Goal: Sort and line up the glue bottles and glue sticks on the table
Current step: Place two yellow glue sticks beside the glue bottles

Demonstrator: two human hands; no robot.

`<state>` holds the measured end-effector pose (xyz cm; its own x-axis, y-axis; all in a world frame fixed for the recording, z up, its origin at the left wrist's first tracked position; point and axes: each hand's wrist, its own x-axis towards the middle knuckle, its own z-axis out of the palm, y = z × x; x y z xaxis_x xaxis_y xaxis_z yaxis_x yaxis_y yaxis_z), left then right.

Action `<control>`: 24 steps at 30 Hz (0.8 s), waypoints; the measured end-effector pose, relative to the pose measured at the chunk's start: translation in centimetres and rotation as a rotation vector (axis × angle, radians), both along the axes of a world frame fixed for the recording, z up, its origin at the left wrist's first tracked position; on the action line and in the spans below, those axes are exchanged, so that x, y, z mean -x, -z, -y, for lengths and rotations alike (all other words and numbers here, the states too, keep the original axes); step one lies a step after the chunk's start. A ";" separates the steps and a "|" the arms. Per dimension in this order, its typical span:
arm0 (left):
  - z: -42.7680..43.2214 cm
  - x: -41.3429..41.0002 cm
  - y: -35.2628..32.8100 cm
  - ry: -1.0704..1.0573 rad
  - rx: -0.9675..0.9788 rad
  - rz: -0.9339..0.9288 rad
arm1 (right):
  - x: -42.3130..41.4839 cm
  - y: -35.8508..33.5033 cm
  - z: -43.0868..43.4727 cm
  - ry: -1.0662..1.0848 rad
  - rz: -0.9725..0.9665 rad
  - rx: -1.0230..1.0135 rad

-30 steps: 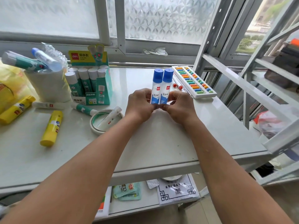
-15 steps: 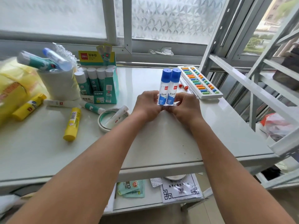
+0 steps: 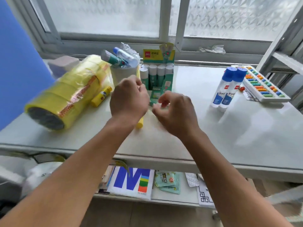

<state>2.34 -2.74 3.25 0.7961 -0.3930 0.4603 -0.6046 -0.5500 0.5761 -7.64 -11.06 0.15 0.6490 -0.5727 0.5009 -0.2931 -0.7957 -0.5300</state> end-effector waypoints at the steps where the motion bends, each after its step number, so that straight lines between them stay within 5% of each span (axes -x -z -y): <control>1: -1.0 -1.0 0.0 -0.048 -0.016 -0.038 | -0.8 0.0 -0.9 -0.017 -0.038 0.013; 4: -2.9 -3.8 0.6 -0.095 -0.142 -0.133 | -2.7 0.4 -3.1 -0.019 -0.177 0.084; 11: -3.6 -6.1 1.6 -0.188 -0.647 0.013 | -3.8 0.1 -4.2 -0.007 -0.319 -0.070; 19: -2.9 -6.4 1.0 -0.279 -0.792 -0.141 | -0.7 -1.1 -1.0 -0.335 0.098 -0.699; 24: -2.9 -5.7 0.2 -0.266 -0.772 -0.214 | 1.1 -1.2 1.7 -0.361 0.284 -0.980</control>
<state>8.00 0.17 3.03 0.9461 -0.3224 -0.0322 -0.3198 -0.9451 0.0674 -8.74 -12.78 1.31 0.7917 -0.6046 0.0881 0.1078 -0.0038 -0.9942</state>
